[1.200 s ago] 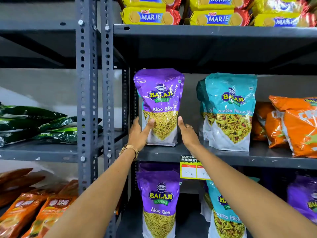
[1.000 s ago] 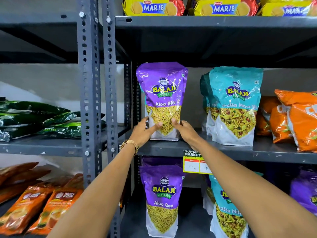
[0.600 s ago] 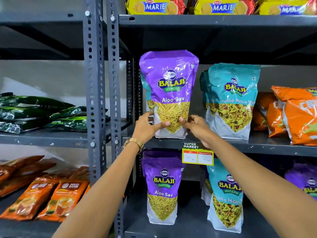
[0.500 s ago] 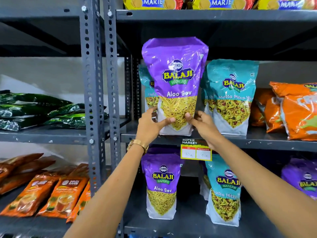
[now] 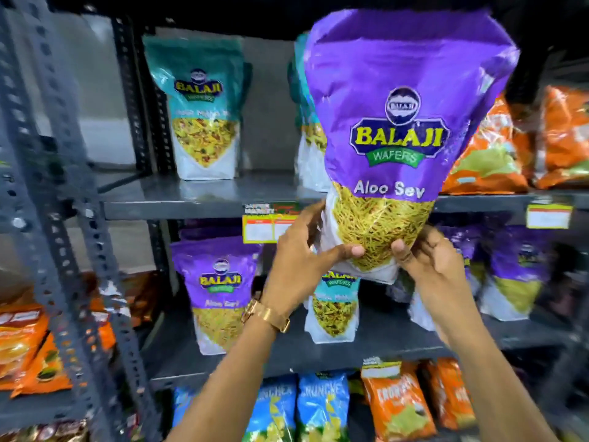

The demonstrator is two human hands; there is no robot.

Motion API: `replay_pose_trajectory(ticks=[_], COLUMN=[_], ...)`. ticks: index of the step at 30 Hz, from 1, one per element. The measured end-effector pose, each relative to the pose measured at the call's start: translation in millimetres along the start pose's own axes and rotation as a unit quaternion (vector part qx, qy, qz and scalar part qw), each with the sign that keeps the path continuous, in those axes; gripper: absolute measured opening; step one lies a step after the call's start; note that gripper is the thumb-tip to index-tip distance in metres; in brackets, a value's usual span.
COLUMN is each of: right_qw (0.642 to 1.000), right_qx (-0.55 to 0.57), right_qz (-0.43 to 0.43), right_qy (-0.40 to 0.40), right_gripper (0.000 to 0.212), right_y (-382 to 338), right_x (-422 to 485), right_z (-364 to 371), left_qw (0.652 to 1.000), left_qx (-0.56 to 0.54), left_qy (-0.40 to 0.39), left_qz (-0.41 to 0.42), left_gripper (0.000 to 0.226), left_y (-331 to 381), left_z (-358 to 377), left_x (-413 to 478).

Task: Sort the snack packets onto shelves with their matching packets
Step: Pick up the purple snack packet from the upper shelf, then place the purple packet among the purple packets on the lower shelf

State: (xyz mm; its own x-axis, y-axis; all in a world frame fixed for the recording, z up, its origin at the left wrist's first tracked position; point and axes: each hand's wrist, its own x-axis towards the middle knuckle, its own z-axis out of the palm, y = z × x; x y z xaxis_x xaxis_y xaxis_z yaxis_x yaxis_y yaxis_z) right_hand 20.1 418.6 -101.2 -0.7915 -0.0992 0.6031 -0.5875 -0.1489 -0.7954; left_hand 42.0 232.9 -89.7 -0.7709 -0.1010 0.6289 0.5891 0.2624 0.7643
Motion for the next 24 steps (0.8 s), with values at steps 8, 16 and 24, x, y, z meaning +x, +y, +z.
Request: replay_pose_trajectory(ticks=[8,16,24], right_qw=[0.993,0.979,0.959], right_qx=[-0.001,-0.053,-0.086], right_qz=[0.102,0.165,0.237], right_qy=[0.062,0.106,0.131], right_gripper=[0.058,0.057,0.061], right_y=[86,181,249], right_x=[-55,-77,-60], right_z=[-87,-136,-154], left_qw=[0.988,0.959,0.936], left_qx=[-0.008,0.041,0.079], left_qy=[-0.109,-0.203,-0.244], left_qz=[-0.112,-0.193,-0.241], left_gripper=[0.072,0.077,0.073], left_y=[-86,-167,-214], left_z=[99,160,196], left_x=[-35,-35,-10])
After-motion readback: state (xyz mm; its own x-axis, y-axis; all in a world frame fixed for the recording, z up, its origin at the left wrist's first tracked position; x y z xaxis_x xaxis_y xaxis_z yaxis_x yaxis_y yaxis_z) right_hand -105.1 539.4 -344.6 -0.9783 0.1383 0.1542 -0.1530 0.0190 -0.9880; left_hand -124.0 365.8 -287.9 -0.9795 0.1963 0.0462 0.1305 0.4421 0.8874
